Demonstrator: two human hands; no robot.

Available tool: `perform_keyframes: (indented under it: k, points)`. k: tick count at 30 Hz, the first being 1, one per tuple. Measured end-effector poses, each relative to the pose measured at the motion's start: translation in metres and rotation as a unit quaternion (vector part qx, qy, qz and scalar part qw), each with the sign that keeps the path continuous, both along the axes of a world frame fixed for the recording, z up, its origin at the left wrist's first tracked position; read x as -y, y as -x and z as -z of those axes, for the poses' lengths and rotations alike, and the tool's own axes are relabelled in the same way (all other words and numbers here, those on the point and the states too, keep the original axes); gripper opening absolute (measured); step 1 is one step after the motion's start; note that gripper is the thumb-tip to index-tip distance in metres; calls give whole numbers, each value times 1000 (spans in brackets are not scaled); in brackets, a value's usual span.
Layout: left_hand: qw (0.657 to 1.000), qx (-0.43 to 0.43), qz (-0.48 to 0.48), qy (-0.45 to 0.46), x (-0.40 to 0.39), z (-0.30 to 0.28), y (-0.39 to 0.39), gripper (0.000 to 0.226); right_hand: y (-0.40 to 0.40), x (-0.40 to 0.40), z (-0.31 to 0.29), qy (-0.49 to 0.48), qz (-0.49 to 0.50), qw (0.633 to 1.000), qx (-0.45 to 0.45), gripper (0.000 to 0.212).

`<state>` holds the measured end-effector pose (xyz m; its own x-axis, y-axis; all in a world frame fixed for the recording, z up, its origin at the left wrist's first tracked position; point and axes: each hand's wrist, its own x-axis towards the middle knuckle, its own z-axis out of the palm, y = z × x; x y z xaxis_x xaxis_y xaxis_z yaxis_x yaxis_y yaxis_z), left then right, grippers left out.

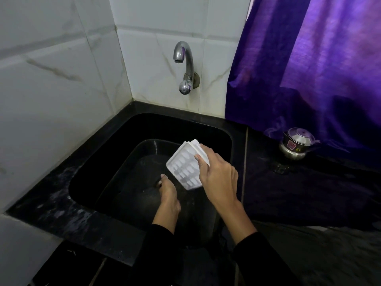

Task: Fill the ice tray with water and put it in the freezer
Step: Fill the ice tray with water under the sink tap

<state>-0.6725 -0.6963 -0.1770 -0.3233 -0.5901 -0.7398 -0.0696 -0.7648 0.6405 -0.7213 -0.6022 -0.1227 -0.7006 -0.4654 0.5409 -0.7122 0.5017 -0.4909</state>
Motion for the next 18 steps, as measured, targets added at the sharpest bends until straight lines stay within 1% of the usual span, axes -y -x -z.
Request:
perform_keyframes:
  k: [2,4,6,7,9,11,14,16,18]
  points:
    - [1000,4,-1,5,-3,-2,3,64,6,-5,2,0,8,1000,12,35]
    - [1000,5,-1,12,-8,-5,7,64,10,-13,3,20,13,999,25,38]
    - [999,19,11,45,-15,-9,10,64,16,-22,2,20,16,999,48,36]
    - [998,32,13,61,-20,-13,12,63,20,-29,2,30,24,997,62,32]
    - [995,51,23,88,-28,-16,18,64,29,-46,1,85,55,989,104,28]
    - [987,67,45,139,-36,-18,26,62,43,-65,-1,137,84,975,155,27]
    - [967,84,83,227,-51,-22,38,53,70,-98,-1,186,140,948,217,29]
    - [949,68,104,291,-62,-25,45,49,87,-124,-4,230,173,921,263,28]
    - [932,60,137,331,-73,-32,54,47,100,-153,-4,277,200,890,303,26]
